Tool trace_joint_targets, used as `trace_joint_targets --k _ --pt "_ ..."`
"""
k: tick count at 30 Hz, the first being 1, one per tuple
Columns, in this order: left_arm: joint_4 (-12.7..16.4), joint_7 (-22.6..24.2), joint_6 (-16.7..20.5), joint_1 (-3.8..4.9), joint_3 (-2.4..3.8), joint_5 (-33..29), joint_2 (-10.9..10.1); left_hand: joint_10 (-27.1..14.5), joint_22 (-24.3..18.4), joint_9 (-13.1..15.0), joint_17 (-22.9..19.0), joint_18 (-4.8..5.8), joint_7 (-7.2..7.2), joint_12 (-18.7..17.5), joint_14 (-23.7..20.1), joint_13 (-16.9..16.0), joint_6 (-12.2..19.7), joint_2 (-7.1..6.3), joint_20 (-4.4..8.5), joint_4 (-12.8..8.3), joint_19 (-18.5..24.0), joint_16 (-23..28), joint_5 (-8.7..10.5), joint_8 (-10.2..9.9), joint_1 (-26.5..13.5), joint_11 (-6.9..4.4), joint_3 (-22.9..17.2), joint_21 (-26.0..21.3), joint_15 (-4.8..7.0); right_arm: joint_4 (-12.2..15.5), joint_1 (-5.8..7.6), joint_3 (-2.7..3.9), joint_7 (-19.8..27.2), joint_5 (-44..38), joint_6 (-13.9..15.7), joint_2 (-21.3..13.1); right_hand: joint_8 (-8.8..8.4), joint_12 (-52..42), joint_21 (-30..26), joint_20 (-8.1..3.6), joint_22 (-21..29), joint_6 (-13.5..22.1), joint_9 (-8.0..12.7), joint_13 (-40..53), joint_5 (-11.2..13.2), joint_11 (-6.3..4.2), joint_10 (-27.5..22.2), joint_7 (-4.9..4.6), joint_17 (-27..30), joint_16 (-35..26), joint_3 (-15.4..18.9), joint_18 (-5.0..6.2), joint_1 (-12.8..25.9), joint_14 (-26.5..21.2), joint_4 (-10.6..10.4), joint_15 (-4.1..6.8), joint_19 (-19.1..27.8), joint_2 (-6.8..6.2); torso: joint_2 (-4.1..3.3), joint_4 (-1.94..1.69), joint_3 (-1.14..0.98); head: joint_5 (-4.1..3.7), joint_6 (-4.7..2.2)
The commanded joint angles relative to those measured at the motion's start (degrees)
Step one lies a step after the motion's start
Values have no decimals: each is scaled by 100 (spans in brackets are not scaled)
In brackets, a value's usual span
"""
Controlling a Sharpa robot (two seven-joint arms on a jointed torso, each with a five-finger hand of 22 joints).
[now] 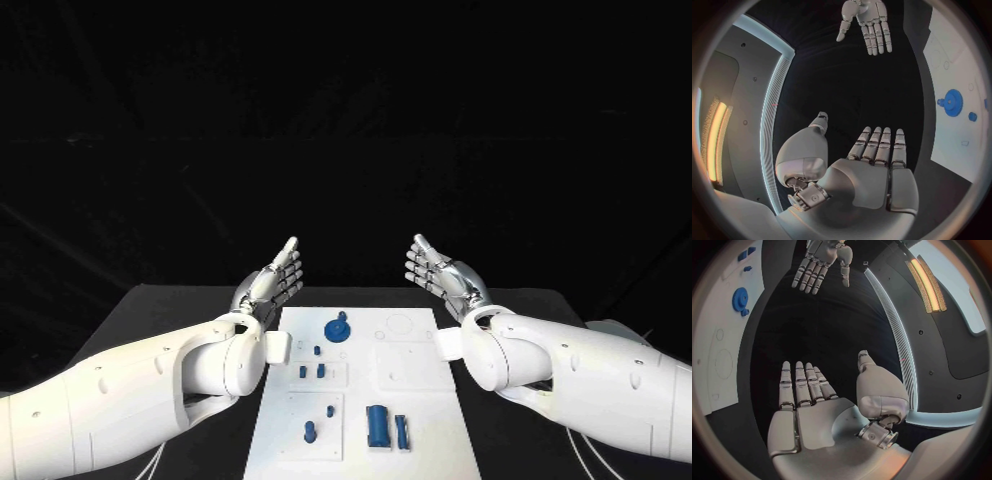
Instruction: Assemble the parts on the task board
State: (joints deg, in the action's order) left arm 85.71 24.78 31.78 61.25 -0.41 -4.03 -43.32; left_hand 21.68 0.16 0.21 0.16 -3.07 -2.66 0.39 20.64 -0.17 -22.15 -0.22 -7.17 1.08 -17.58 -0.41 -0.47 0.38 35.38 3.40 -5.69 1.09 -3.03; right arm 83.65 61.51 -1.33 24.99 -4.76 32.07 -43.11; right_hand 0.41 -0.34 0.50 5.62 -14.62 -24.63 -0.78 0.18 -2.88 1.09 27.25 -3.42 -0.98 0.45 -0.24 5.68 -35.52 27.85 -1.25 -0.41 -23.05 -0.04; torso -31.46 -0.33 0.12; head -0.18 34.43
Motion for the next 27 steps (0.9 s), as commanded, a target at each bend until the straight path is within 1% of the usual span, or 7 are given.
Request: trace_joint_targets --k 1,2,6,7,23,24,27 --pt "209 414 942 -50 21 327 -61 -668 -16 -21 -16 307 266 -39 -643 17 687 22 222 -108 547 41 47 -38 -1098 -340 569 -109 303 282 -59 52 385 361 886 -69 -41 34 -50 -562 452 761 78 -18 288 -109 -843 342 98 -45 24 -568 1096 -860 125 41 711 4 28 33 -12 18 -5" --pt "291 447 1052 -72 29 356 -90 -767 -16 -21 -16 307 266 -39 -739 17 785 22 253 -108 623 41 47 -38 -1256 -340 569 -109 303 404 -86 81 418 401 998 -100 -41 34 -50 -562 517 871 78 -18 288 -109 -963 342 98 -45 24 -568 1254 -985 125 41 810 4 28 33 -12 18 -5" --pt "405 493 1207 -103 39 396 -130 -948 -16 -21 -16 307 266 -39 -908 17 970 22 313 -108 769 41 47 -38 -1547 -340 569 -109 303 585 -125 123 468 461 1163 -146 -41 34 -50 -562 637 1074 78 -18 288 -109 -1186 342 98 -45 24 -568 1547 -1212 125 41 1000 4 28 33 -12 18 -5" --pt "419 499 1226 -107 41 401 -135 -994 -16 -21 -16 307 266 -39 -952 17 1015 22 717 -108 801 41 47 -38 -1624 -340 569 -109 303 611 -131 129 475 470 1187 -153 -41 34 -50 -562 669 1127 78 -18 288 -109 -1247 342 98 -45 24 -568 1624 -1273 125 41 1049 4 28 33 -12 18 -5" --pt "424 501 1234 -108 41 403 -137 -1563 -16 -21 -16 307 266 -39 -1491 17 1597 22 717 -108 1258 41 47 -38 -2549 -340 569 -109 303 631 -135 133 480 476 1205 -158 -41 34 -50 -562 1055 1775 78 -18 288 -109 -1965 342 98 -45 24 -568 2556 -2007 125 41 1659 4 28 33 -12 18 -5" --pt "424 501 1234 -108 41 403 -137 -1593 -16 -21 -16 307 266 -39 -1511 17 1623 22 717 -108 1278 41 47 -38 -2602 -340 569 -109 303 631 -135 133 480 476 1205 -158 -41 34 -50 -562 1462 1813 78 -18 288 -109 -2003 342 98 -45 24 -568 2609 -2051 125 41 1692 4 28 33 -12 18 -5" --pt "424 501 1234 -108 41 403 -137 -1649 -16 -21 -16 307 266 -39 -1577 17 1688 22 717 -108 1321 41 47 -38 -2708 -340 569 -109 303 631 -135 133 480 476 1205 -158 -41 34 -50 -562 1462 1886 78 -18 288 -109 -2088 342 98 -45 24 -568 2710 -2132 125 41 1757 4 28 33 -12 18 -5"
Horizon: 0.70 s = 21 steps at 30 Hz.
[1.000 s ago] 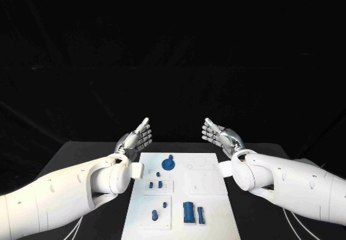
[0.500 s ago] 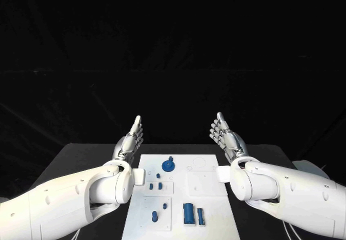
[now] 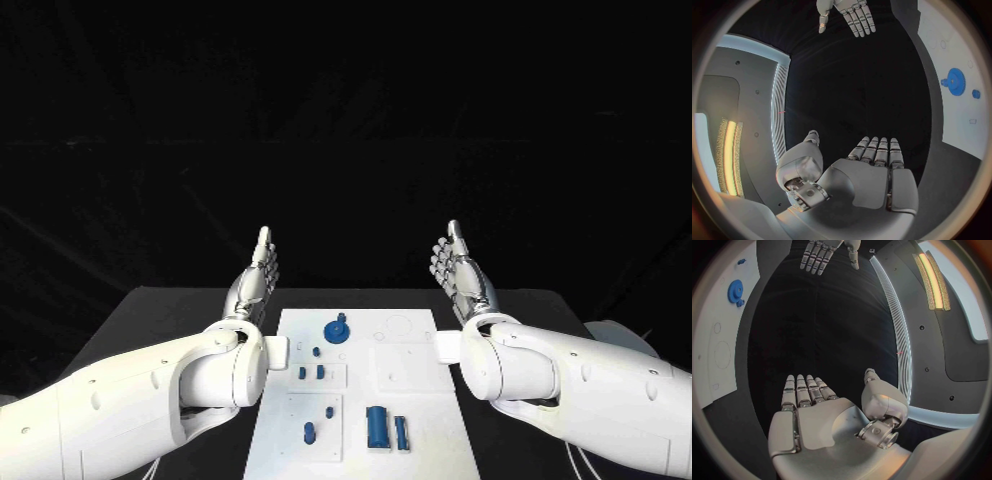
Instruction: Assemble the parts on the task board
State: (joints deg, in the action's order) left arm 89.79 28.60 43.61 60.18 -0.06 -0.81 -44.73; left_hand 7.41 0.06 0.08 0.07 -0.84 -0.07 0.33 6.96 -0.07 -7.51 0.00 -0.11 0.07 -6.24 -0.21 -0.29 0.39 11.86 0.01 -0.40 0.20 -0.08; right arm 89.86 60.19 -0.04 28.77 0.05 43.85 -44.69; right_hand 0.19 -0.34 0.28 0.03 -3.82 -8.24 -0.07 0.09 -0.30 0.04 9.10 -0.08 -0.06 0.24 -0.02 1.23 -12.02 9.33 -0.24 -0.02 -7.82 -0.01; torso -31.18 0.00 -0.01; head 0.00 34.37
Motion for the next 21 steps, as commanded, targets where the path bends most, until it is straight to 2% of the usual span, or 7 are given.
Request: trace_joint_targets --k 1,7,8,9,13,14,21 --pt "16 119 50 -1 6 81 4 -250 -6 -8 -7 84 7 -33 -220 7 245 0 11 -7 214 21 29 -39 -384 -1 40 -20 8 9 -3 4 102 -5 27 0 -19 34 -28 -3 382 271 7 -9 30 -4 -299 8 6 -24 2 -123 399 -309 24 2 253 1 0 0 1 0 1" --pt "16 119 50 -1 6 81 4 -335 -6 -8 -7 84 7 -33 -696 7 338 0 11 -7 624 21 29 -39 -539 -1 40 -20 8 9 -3 4 102 -5 27 0 -19 34 -28 -3 382 421 7 -9 30 -4 -471 8 6 -24 2 -123 621 -477 24 2 782 1 0 0 1 0 1" --pt "16 119 50 -1 6 81 4 -741 -6 -8 -7 84 7 -33 -696 7 348 0 11 -7 624 21 29 -39 -574 -1 40 -20 8 9 -3 4 102 -5 27 0 -19 34 -28 -3 382 824 7 -9 30 -4 -910 8 6 -24 2 -123 727 -933 24 2 782 1 0 0 1 0 1" --pt "16 119 50 -1 6 81 4 -741 -6 -8 -7 84 7 -33 -696 7 751 0 11 -7 624 21 29 -39 -587 -1 40 -20 8 9 -3 4 102 -5 27 0 -19 34 -28 -3 382 824 7 -9 30 -4 -910 8 6 -24 2 -123 1202 -933 24 2 782 1 0 0 1 0 1" --pt "16 119 50 -1 6 81 4 -741 -6 -8 -7 84 7 -33 -696 7 751 0 11 -7 624 21 29 -39 -737 -1 40 -20 8 9 -3 4 102 -5 27 0 -19 34 -28 -3 382 824 7 -9 30 -4 -910 8 6 -24 2 -123 1202 -933 24 2 782 1 0 0 1 0 1" --pt "16 119 50 -1 6 81 4 -741 -6 -8 -7 84 7 -33 -696 7 751 0 11 -7 624 21 29 -39 -1186 -1 40 -20 8 9 -3 4 102 -5 27 0 -19 34 -28 -3 382 824 7 -9 30 -4 -910 8 6 -24 2 -123 1202 -933 24 2 782 1 0 0 1 0 1" --pt "16 119 50 -1 6 81 4 -741 -6 -8 -7 84 7 -33 -696 7 751 0 11 -7 624 21 29 -39 -1186 -1 40 -20 8 9 -3 4 102 -5 27 0 -19 34 -28 -3 382 824 7 -9 30 -4 -910 8 6 -24 2 -123 1202 -933 24 2 782 1 0 0 1 0 1"
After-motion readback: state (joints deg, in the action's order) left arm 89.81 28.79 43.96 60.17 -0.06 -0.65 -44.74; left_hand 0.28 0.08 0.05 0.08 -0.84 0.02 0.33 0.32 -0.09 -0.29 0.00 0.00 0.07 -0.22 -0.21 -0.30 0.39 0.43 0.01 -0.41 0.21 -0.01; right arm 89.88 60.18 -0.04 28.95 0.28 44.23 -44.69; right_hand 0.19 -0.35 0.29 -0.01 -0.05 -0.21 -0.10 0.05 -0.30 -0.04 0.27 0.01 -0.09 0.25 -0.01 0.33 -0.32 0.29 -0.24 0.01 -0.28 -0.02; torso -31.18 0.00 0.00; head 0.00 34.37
